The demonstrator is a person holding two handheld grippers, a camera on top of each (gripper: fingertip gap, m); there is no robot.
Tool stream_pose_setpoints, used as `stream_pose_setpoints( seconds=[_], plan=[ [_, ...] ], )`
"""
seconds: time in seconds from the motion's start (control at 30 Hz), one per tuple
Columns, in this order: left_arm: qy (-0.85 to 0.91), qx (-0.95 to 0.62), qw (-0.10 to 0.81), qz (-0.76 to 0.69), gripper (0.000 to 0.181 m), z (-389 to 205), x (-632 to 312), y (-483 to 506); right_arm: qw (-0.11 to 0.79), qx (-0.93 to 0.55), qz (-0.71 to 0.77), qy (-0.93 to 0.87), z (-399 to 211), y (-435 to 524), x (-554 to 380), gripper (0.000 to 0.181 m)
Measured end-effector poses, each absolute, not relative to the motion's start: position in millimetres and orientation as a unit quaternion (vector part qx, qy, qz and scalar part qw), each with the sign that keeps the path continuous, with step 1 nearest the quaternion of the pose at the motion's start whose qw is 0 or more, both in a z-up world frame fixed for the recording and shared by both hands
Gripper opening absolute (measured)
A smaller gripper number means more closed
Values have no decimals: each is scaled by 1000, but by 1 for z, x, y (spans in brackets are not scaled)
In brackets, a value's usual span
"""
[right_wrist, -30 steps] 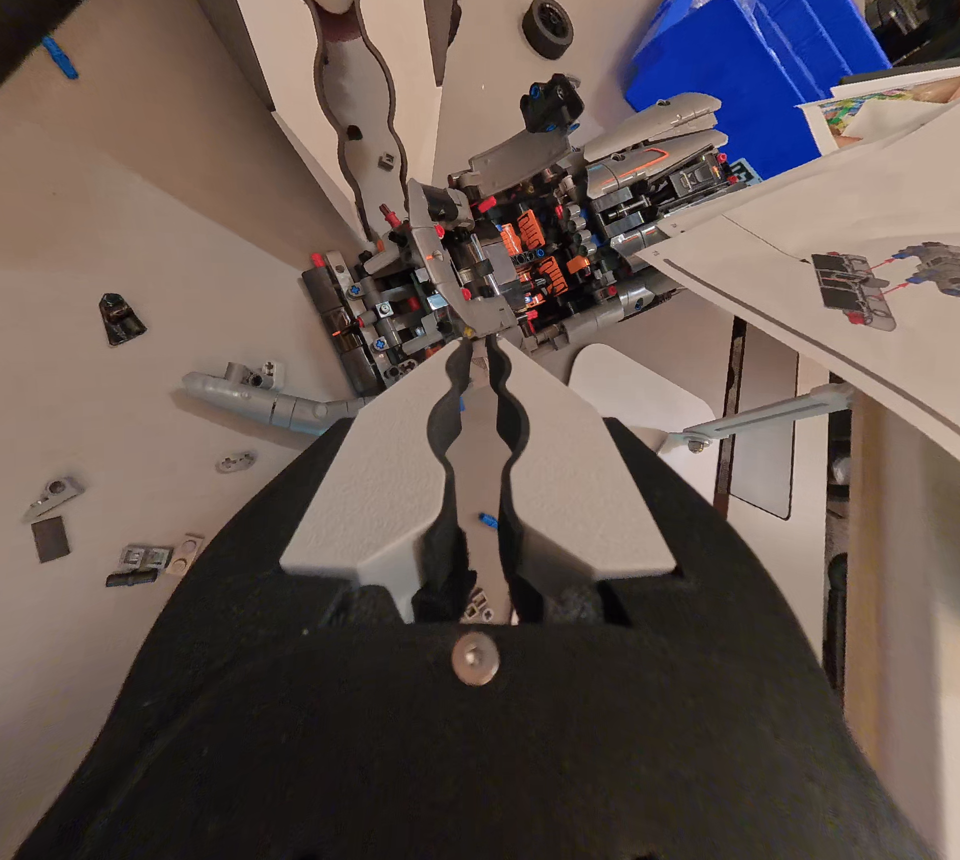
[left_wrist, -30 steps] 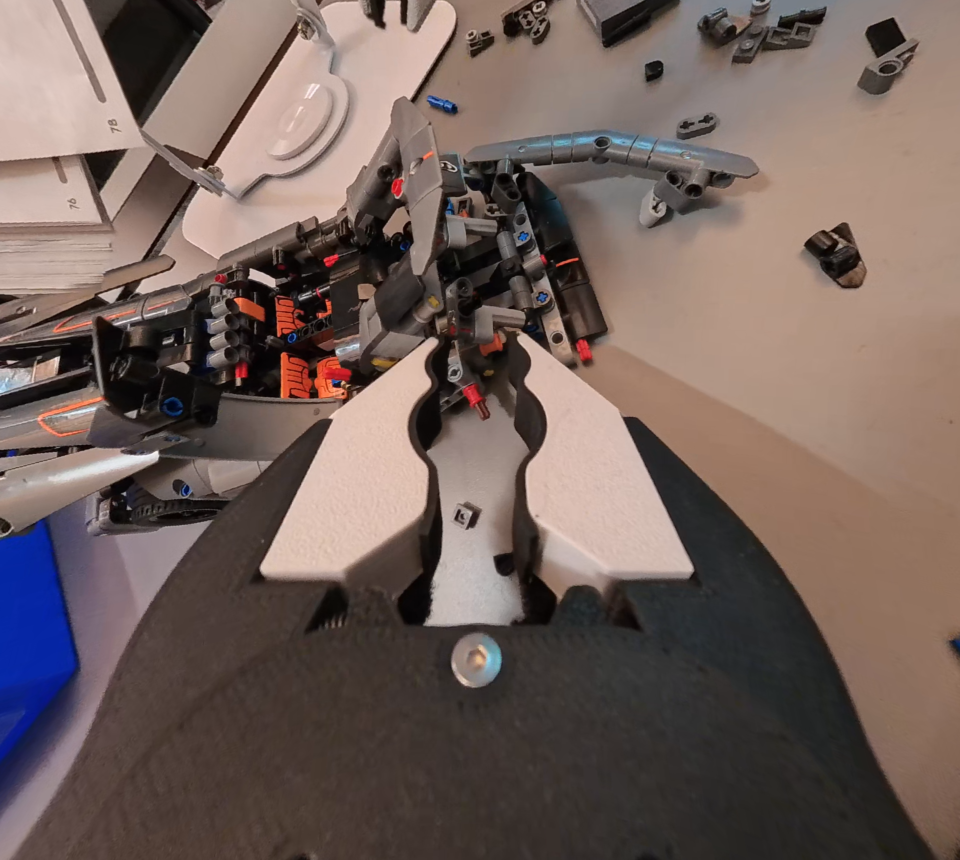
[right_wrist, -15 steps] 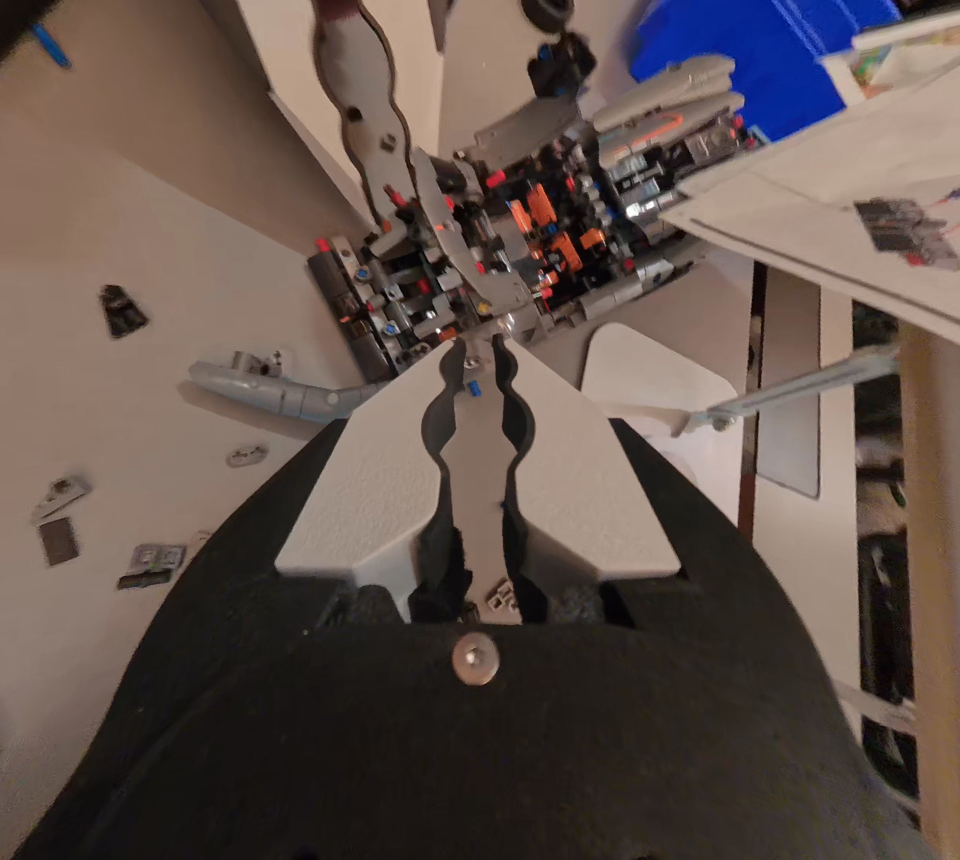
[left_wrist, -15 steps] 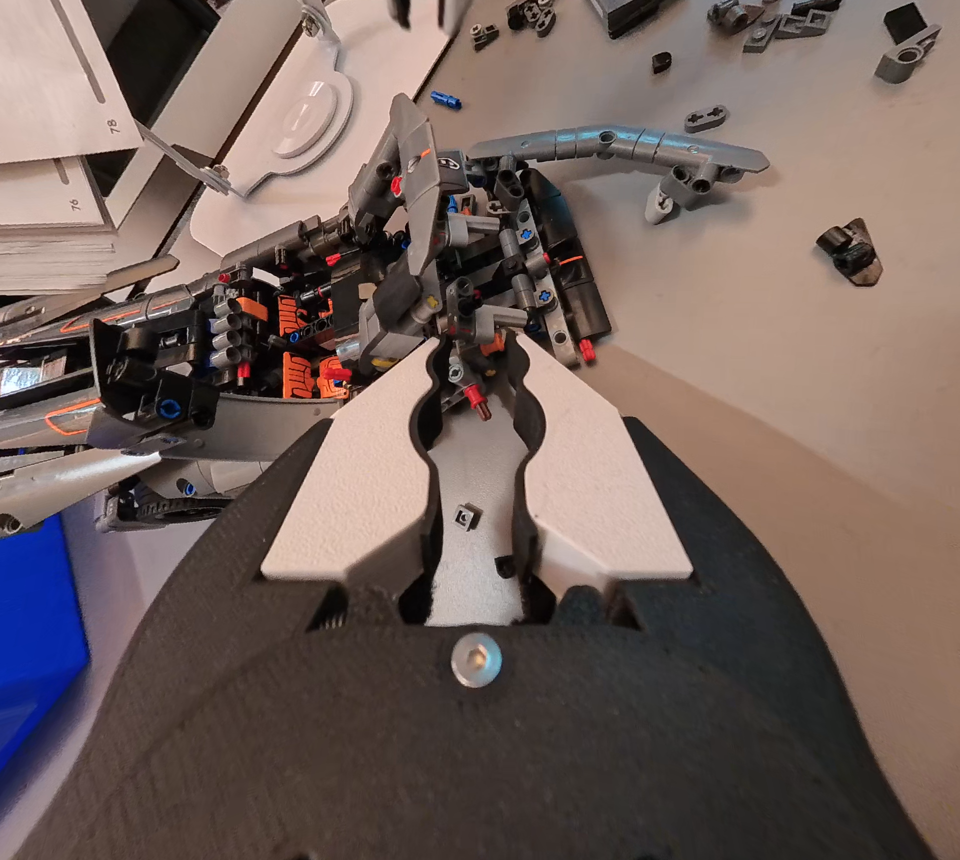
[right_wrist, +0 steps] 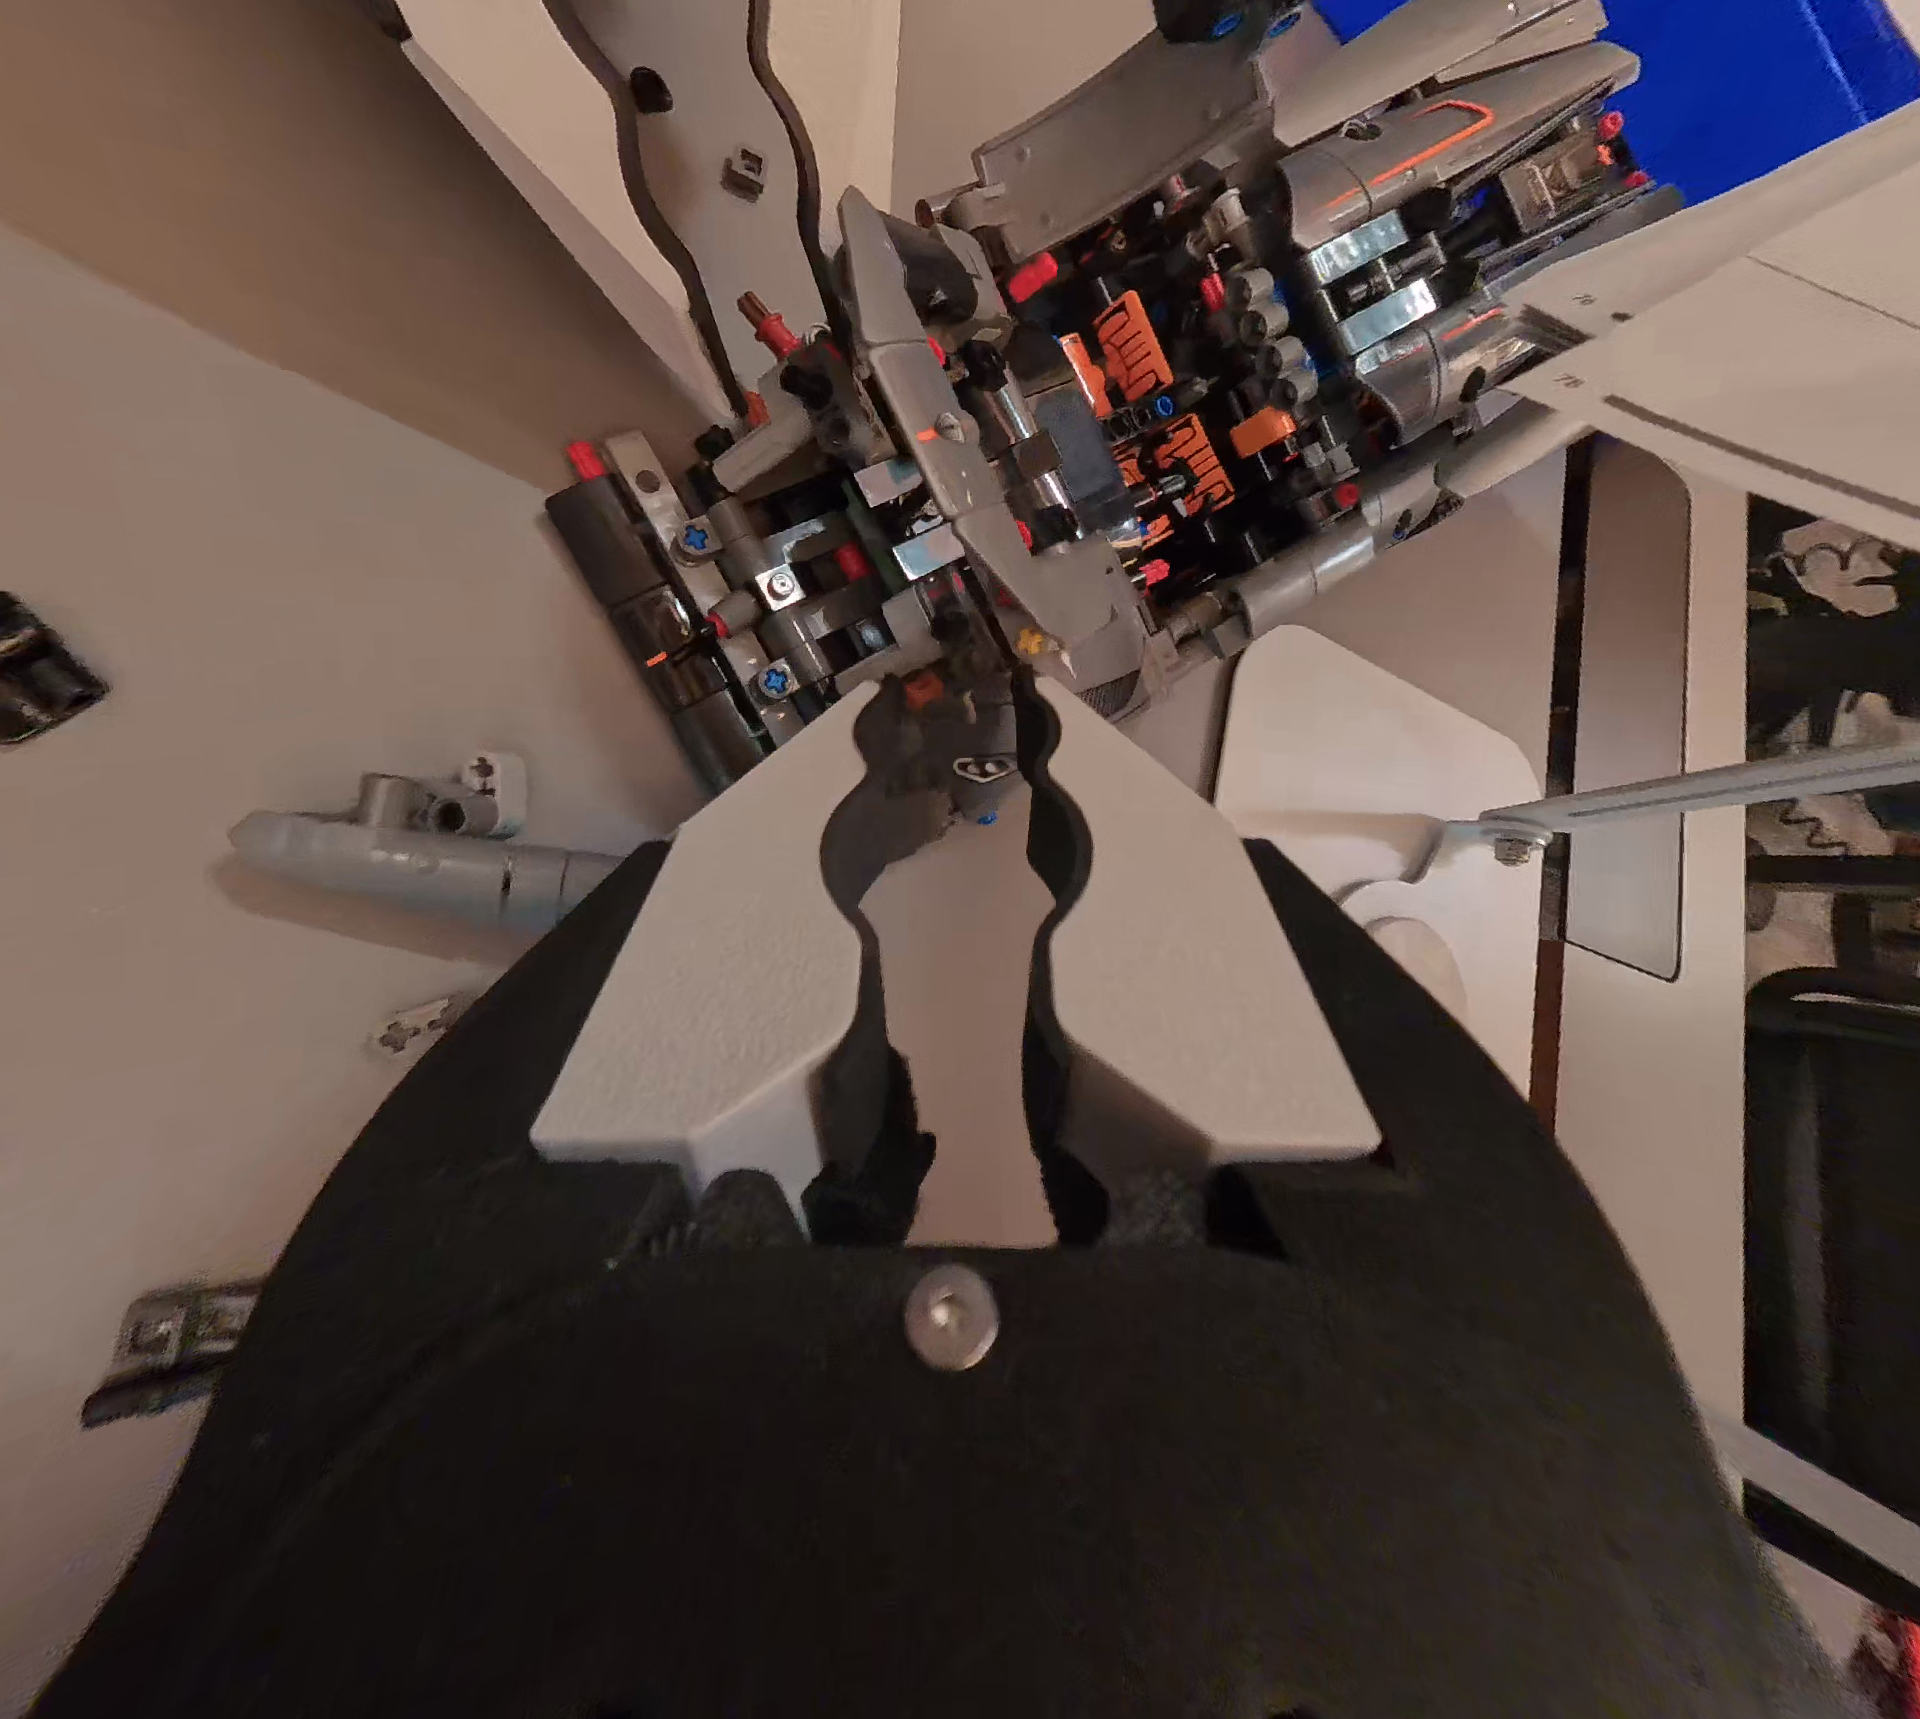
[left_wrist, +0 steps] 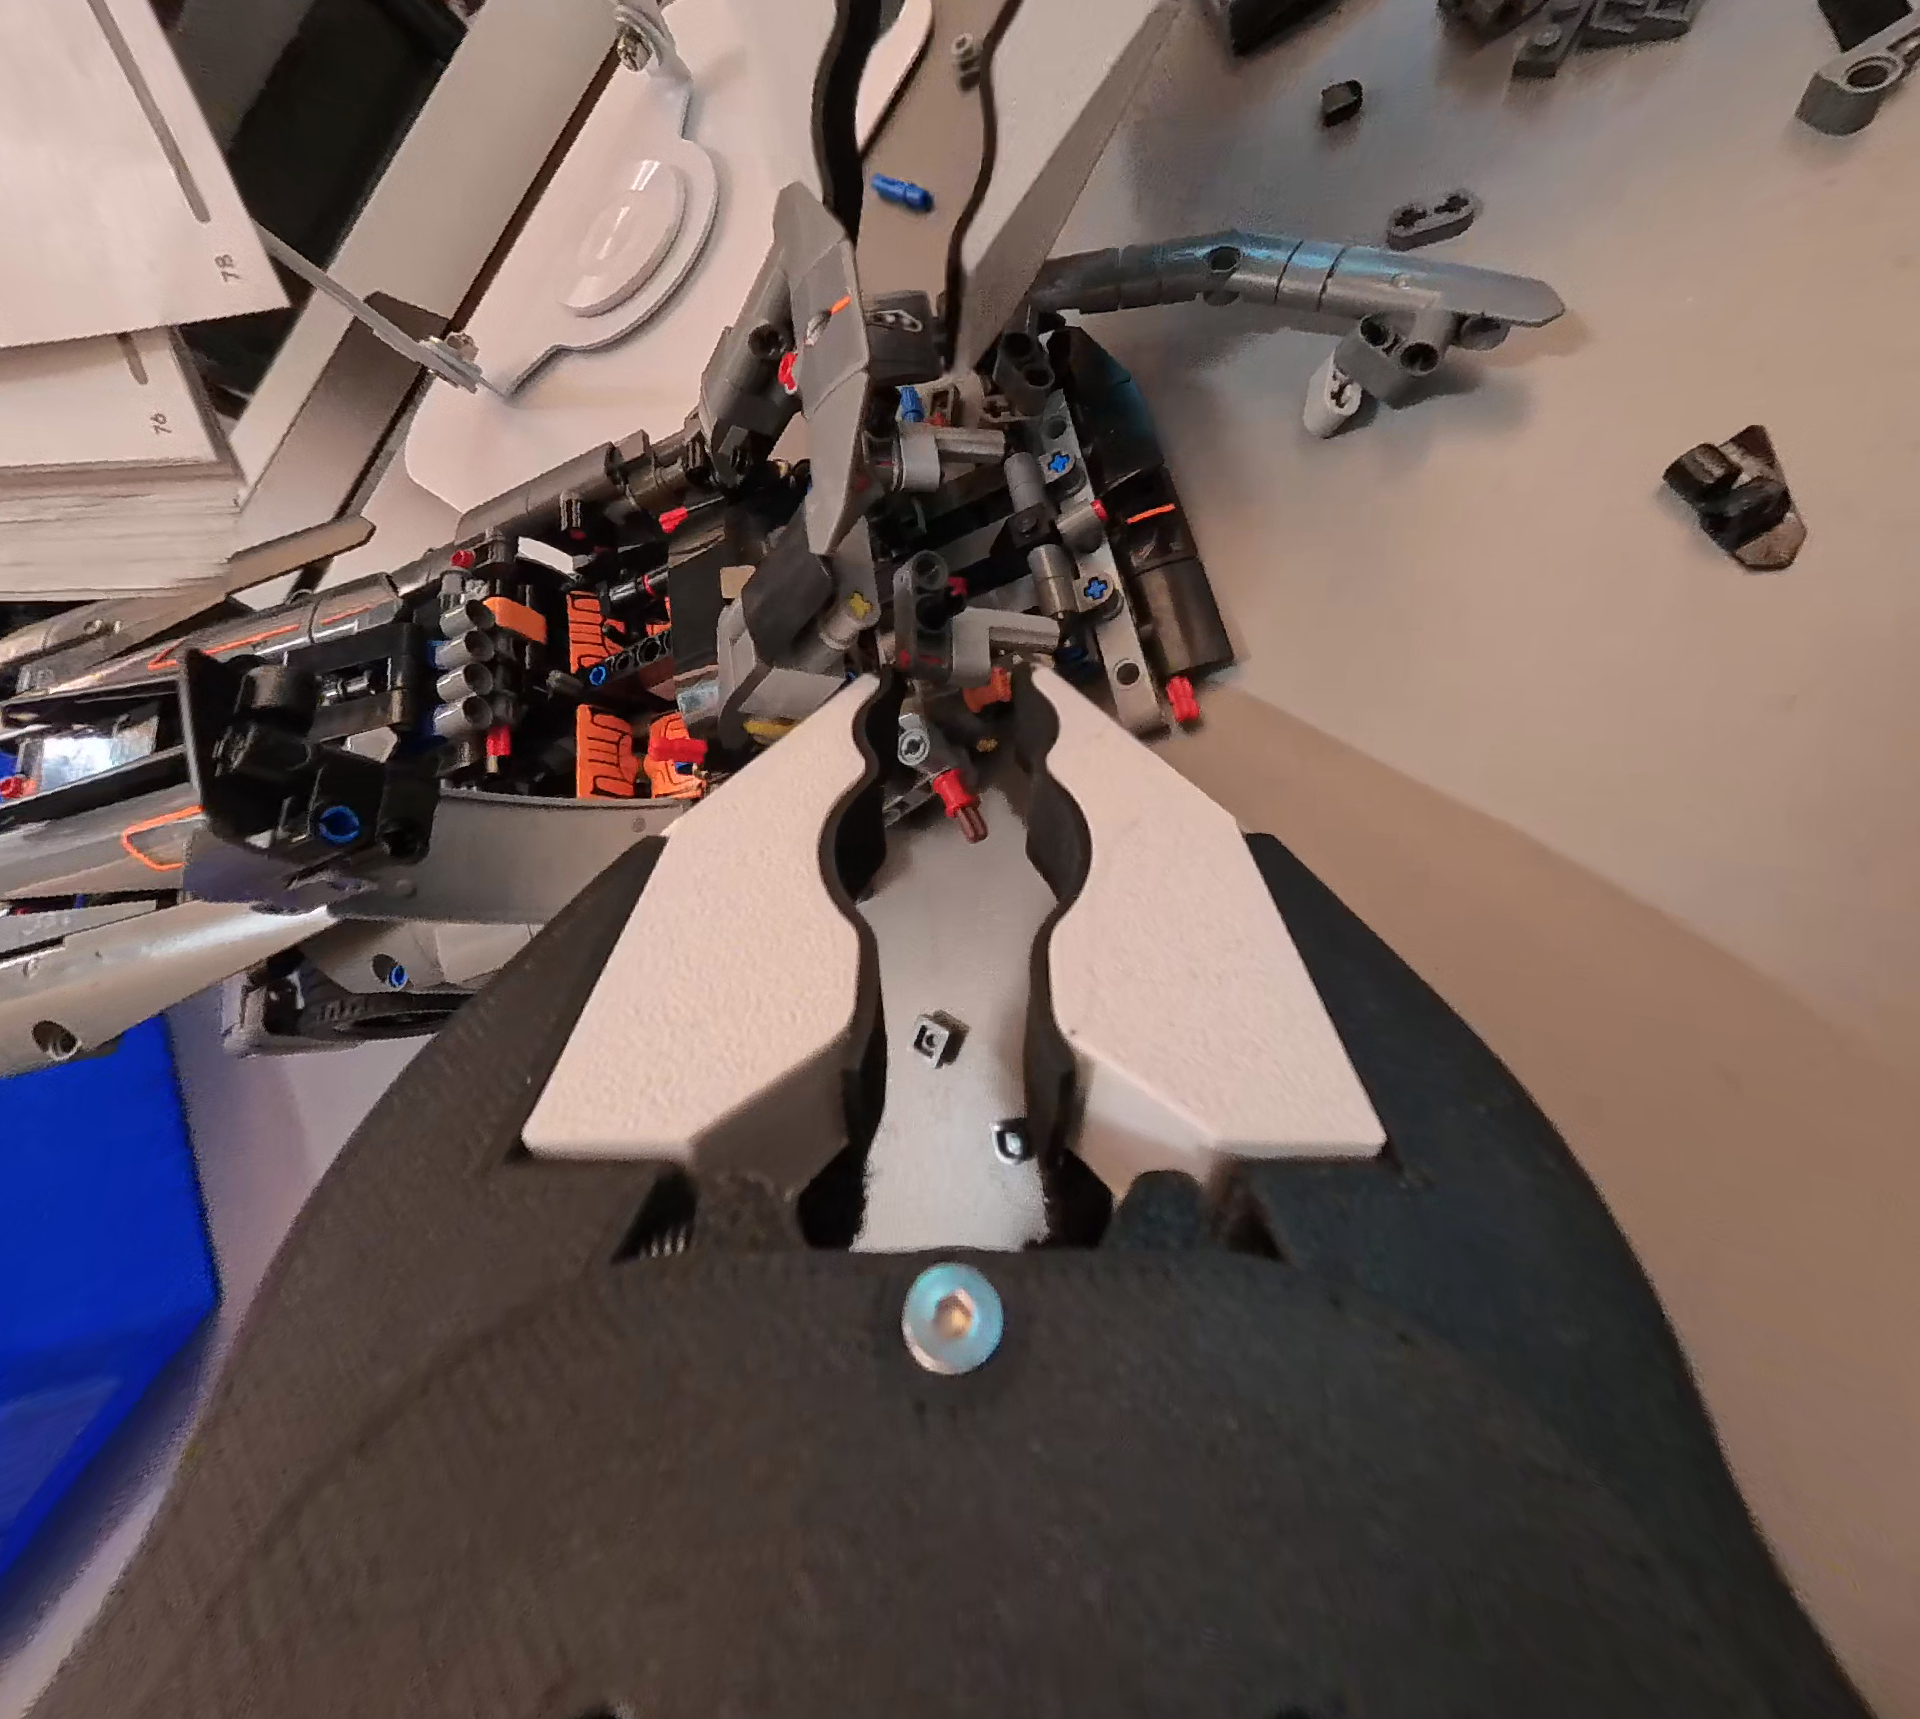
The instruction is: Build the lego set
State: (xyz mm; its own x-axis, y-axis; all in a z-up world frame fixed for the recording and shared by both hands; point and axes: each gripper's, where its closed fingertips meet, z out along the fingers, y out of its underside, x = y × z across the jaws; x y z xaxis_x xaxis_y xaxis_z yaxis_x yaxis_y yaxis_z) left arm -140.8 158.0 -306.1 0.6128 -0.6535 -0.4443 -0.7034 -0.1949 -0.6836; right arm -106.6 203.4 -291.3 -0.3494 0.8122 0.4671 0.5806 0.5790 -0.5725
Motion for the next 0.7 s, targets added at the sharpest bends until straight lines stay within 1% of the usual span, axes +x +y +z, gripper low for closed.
stream_pose_setpoints(
  seconds=[0.2, 0.47, 0.7],
  plan=[
    [441, -771, 458, 45, 18, -307, -143, 160, 396, -423, 128, -805, -295, 205, -113, 8],
    [441, -771, 458, 47, 17, -307, -143, 161, 414, -414, 116, -802, -295, 205, -116, 4],
    [452, -767, 453, 41, 17, -307, -140, 157, 398, -407, 116, -814, -294, 201, -111, 3]
  ],
)
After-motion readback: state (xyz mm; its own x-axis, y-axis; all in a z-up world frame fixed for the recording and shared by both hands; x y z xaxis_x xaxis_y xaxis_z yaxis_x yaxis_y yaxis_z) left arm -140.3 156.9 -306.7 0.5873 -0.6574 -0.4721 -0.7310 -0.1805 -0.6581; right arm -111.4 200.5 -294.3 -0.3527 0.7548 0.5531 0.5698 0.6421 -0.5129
